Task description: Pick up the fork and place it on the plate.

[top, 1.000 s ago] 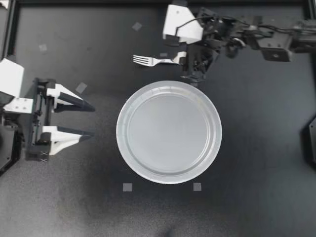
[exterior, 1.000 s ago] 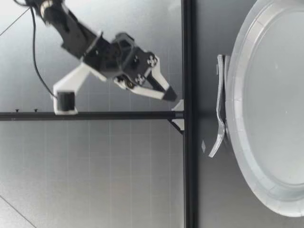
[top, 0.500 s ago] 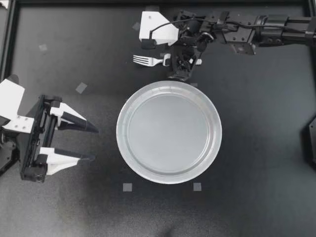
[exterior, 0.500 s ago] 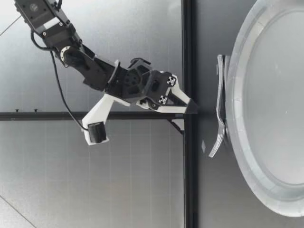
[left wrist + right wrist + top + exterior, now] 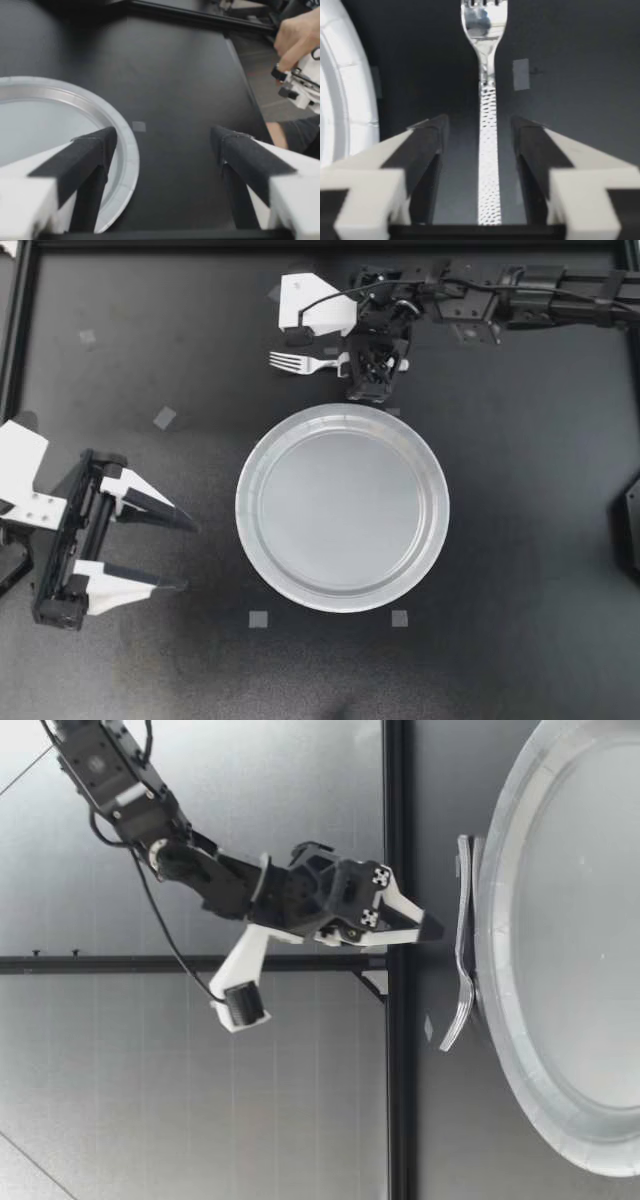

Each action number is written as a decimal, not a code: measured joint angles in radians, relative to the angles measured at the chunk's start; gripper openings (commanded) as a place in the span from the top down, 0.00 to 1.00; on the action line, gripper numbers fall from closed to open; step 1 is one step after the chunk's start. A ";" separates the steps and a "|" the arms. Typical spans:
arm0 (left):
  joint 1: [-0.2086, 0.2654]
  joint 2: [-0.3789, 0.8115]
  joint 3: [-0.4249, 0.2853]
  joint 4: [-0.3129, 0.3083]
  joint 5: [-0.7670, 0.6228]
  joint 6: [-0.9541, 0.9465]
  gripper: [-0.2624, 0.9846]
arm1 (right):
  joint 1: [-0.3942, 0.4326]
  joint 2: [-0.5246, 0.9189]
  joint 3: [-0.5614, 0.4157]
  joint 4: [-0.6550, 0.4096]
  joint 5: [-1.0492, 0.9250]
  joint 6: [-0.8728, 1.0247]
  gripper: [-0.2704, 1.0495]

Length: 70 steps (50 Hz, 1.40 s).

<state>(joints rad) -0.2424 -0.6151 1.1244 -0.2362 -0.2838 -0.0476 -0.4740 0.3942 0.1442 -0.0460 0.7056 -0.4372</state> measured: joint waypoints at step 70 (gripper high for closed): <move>-0.006 0.040 0.026 0.003 -0.005 0.000 0.24 | -0.023 0.100 -0.081 0.060 0.028 -0.058 0.49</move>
<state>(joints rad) -0.2485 -0.5752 1.1505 -0.2332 -0.2884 -0.0476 -0.4970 0.4939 0.0629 0.0138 0.7332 -0.4955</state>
